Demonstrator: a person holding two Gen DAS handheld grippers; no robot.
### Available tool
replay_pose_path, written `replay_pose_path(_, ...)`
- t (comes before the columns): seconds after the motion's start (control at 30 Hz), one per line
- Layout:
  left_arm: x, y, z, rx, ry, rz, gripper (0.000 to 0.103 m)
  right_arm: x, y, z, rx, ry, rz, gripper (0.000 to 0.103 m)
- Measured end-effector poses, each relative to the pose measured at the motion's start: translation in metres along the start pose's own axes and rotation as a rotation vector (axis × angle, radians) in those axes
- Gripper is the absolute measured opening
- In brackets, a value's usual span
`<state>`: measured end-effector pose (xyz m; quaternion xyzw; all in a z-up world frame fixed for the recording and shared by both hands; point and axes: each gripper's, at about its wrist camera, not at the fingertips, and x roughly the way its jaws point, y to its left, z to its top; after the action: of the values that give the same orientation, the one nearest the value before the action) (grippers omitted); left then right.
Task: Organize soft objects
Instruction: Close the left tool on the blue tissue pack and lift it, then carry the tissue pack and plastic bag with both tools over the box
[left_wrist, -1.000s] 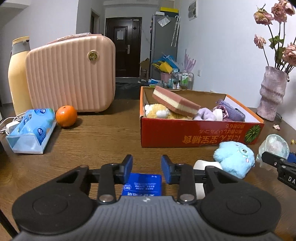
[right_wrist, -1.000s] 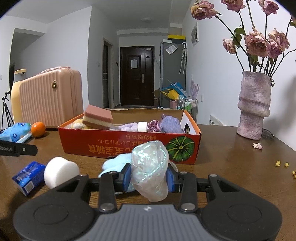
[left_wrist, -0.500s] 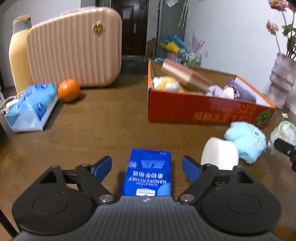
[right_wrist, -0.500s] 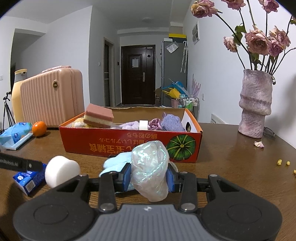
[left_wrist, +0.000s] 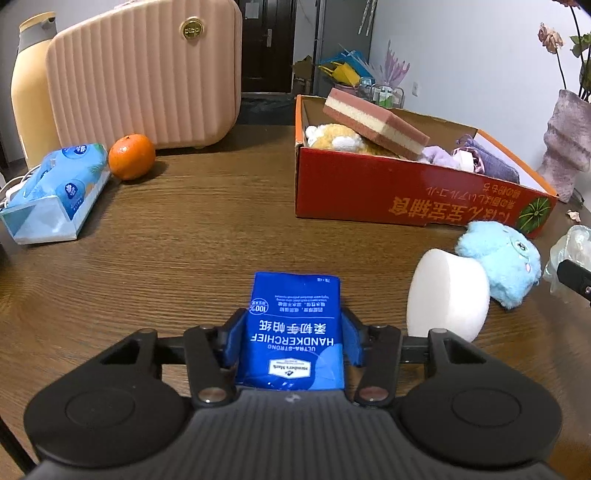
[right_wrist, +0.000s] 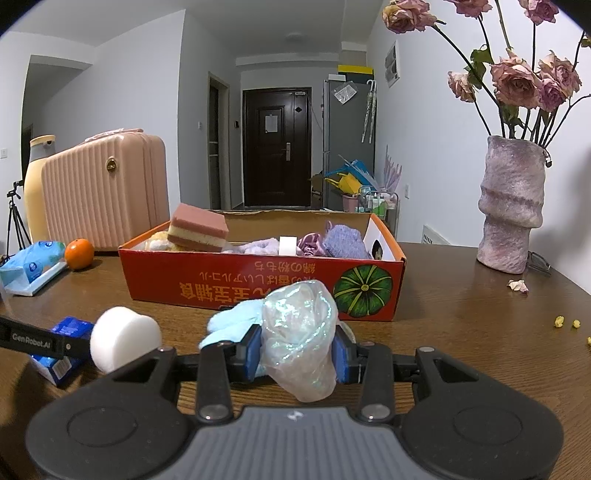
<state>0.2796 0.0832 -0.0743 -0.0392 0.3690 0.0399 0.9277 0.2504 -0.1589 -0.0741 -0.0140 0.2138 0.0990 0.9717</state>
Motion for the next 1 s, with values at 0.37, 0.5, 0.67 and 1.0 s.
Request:
replay_pose_path(0.37,-0.018,0.001,0.008,-0.008,-0.083,-0.005,0.052,0.0,0.0,0.0,0.001,-0.003,0.001,0.038)
replay_pose_path(0.5,-0.031,0.0,0.014,-0.007,-0.14,-0.002,0.053,0.0,0.0,0.001,0.0,-0.012,0.003,0.038)
replay_pose_path(0.67,-0.044,-0.002,0.022,-0.015,-0.195,-0.002,0.053,0.002,0.001,0.005,0.003,-0.033,0.004,0.039)
replay_pose_path(1.0,-0.054,-0.022,0.038,-0.033,-0.26,-0.031,0.053,0.012,0.006,0.016,0.004,-0.088,0.0,0.039)
